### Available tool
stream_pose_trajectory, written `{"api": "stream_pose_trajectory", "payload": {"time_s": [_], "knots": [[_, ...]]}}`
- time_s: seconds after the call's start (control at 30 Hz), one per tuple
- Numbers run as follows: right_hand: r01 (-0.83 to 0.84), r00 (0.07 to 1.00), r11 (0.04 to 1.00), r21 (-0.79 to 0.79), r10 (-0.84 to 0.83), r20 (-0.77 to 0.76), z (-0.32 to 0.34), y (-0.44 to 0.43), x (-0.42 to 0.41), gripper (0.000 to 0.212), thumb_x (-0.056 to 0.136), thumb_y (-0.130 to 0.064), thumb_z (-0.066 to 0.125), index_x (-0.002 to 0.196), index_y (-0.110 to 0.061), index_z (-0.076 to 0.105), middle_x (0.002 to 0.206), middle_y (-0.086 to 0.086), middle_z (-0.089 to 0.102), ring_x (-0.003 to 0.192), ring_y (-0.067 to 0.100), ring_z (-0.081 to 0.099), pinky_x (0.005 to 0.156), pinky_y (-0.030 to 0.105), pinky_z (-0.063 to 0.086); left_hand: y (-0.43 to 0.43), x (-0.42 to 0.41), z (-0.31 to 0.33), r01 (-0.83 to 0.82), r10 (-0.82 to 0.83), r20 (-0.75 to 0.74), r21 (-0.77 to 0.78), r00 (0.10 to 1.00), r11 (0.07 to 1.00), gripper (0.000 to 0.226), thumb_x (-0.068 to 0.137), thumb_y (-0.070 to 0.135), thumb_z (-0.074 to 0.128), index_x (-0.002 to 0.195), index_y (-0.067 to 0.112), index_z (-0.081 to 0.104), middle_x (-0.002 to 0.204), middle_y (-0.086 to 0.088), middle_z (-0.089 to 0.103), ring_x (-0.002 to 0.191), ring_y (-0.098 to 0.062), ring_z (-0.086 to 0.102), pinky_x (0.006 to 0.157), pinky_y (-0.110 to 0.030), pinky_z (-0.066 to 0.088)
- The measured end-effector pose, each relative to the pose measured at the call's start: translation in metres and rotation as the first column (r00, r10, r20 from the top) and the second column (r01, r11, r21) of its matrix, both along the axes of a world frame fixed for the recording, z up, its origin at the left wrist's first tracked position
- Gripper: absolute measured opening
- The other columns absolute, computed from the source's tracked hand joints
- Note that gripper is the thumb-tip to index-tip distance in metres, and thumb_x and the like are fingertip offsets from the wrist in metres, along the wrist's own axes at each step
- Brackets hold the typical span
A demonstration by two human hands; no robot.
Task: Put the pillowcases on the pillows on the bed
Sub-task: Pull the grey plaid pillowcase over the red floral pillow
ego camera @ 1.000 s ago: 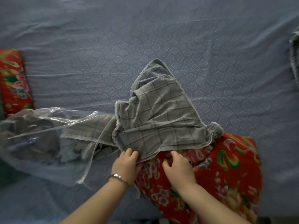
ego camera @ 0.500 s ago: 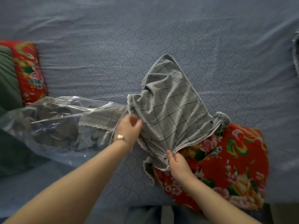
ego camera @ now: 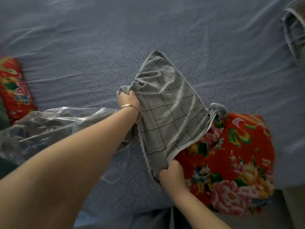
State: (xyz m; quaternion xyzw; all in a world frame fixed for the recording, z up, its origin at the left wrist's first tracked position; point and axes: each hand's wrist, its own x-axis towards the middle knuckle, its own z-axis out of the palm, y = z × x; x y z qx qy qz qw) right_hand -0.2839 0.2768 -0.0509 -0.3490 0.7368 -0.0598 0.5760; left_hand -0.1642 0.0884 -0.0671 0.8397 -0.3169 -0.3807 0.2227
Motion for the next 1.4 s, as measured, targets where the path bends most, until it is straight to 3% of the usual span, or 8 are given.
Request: {"api": "stream_pose_trajectory", "payload": {"time_s": [0.23,0.33,0.57,0.73,0.87,1.07,1.27,1.4], "knots": [[-0.284,0.916,0.874,0.394,0.369,-0.159,-0.028,-0.022,-0.071,0.03,0.093,-0.01,0.042,0.118,0.0,0.053,0.121,0.017,0.056,0.111,0.03,0.054,0.077,0.028,0.042,0.06,0.006,-0.023,0.212,-0.266,0.102,0.367,0.959,0.906,0.048,0.092,0.014,0.047,0.134,-0.003,0.032,0.129,-0.027,0.049,0.119,-0.038,0.048,0.096,-0.038,0.039],[-0.503,0.803,0.751,0.427,0.589,-0.09,-0.024,-0.039,-0.07,0.013,0.092,-0.015,0.044,0.1,-0.008,0.052,0.09,0.008,0.053,0.092,0.023,0.055,0.063,0.024,0.039,0.087,0.007,-0.025,0.374,-0.549,0.195,0.548,0.813,0.748,0.069,0.093,0.011,0.045,0.146,0.007,0.002,0.143,-0.022,0.028,0.123,-0.038,0.042,0.097,-0.044,0.038],[-0.569,0.774,0.752,-0.332,0.353,-0.525,-0.003,-0.143,-0.088,0.024,0.095,-0.022,0.044,0.117,-0.016,0.053,0.105,0.005,0.055,0.093,0.025,0.055,0.071,0.033,0.042,0.06,-0.017,-0.021,0.554,-0.674,0.449,0.385,0.586,0.738,0.04,0.093,0.039,0.045,0.126,0.018,0.046,0.134,-0.006,0.04,0.124,-0.028,0.036,0.101,-0.039,0.032],[-0.847,0.487,0.513,-0.137,0.647,-0.587,-0.048,-0.194,-0.08,0.043,0.092,-0.037,0.053,0.128,-0.016,0.047,0.131,0.006,0.043,0.124,0.025,0.039,0.102,0.038,0.035,0.058,-0.032,-0.033,0.573,-0.723,0.295,0.456,0.625,0.681,0.033,0.099,0.031,0.036,0.119,0.008,0.05,0.127,-0.011,0.046,0.12,-0.028,0.041,0.092,-0.038,0.039],[-0.879,0.459,0.438,-0.19,0.664,-0.59,-0.063,-0.204,-0.089,0.033,0.09,-0.035,0.056,0.114,-0.013,0.057,0.122,0.007,0.046,0.122,0.024,0.04,0.096,0.035,0.035,0.07,-0.057,-0.028,0.711,-0.762,0.398,0.304,0.51,0.634,0.034,0.101,0.031,0.029,0.118,0.007,0.045,0.124,-0.009,0.043,0.113,-0.026,0.043,0.086,-0.035,0.04],[-0.896,0.373,0.106,-0.431,0.707,-0.601,-0.056,-0.205,-0.111,0.015,0.076,-0.017,0.062,0.074,-0.002,0.06,0.082,0.017,0.061,0.079,0.035,0.062,0.068,0.038,0.049,0.065,-0.062,-0.033,0.514,-0.552,0.312,0.201,0.773,0.834,0.03,0.091,0.029,0.054,0.11,0.007,0.051,0.115,-0.01,0.048,0.109,-0.029,0.046,0.089,-0.039,0.043],[-0.826,0.497,0.209,-0.523,0.708,-0.502,-0.044,-0.192,-0.154,0.015,0.097,-0.017,0.045,0.083,-0.013,0.04,0.078,0.001,0.045,0.08,0.027,0.048,0.068,0.026,0.024,0.07,-0.072,-0.02,0.633,-0.5,0.407,-0.328,0.764,0.701,0.018,0.081,0.022,0.054,0.073,0.007,0.06,0.08,-0.007,0.061,0.07,-0.024,0.058,0.062,-0.03,0.051],[-0.84,0.468,0.217,-0.497,0.751,-0.465,-0.055,-0.188,-0.151,0.017,0.098,-0.024,0.043,0.088,-0.011,0.045,0.084,0.008,0.054,0.086,0.033,0.051,0.074,0.032,0.029,0.082,-0.083,-0.001,0.756,-0.657,0.386,-0.223,0.648,0.615,0.013,0.091,0.029,0.041,0.09,0.016,0.044,0.066,-0.009,0.061,0.059,-0.032,0.059,0.047,-0.031,0.043]]}}
